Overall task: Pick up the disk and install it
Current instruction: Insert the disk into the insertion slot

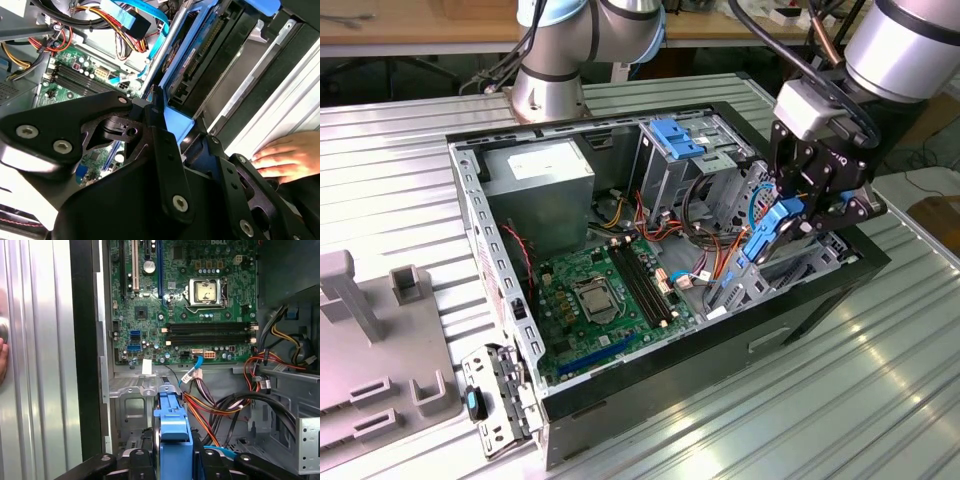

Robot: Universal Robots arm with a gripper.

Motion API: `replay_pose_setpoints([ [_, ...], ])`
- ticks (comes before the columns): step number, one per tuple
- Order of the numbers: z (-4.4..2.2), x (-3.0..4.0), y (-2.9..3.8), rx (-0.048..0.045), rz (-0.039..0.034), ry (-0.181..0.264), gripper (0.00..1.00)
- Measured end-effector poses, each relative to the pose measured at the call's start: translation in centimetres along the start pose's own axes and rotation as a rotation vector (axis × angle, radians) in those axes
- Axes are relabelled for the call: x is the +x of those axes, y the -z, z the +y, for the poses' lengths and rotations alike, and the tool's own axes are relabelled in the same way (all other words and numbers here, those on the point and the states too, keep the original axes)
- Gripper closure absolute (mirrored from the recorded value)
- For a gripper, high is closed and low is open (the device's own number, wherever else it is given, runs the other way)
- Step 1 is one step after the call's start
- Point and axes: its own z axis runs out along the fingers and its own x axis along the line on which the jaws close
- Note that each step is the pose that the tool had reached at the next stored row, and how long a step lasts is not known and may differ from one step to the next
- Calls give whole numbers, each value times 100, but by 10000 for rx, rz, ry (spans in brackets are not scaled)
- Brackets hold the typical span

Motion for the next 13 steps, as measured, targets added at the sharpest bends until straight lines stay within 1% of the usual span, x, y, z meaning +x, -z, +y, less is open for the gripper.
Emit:
replay_pose_setpoints([
  [9,4,2,-68,0,0,0,63],
  [13,3,10,-71,0,-1,1,63],
])
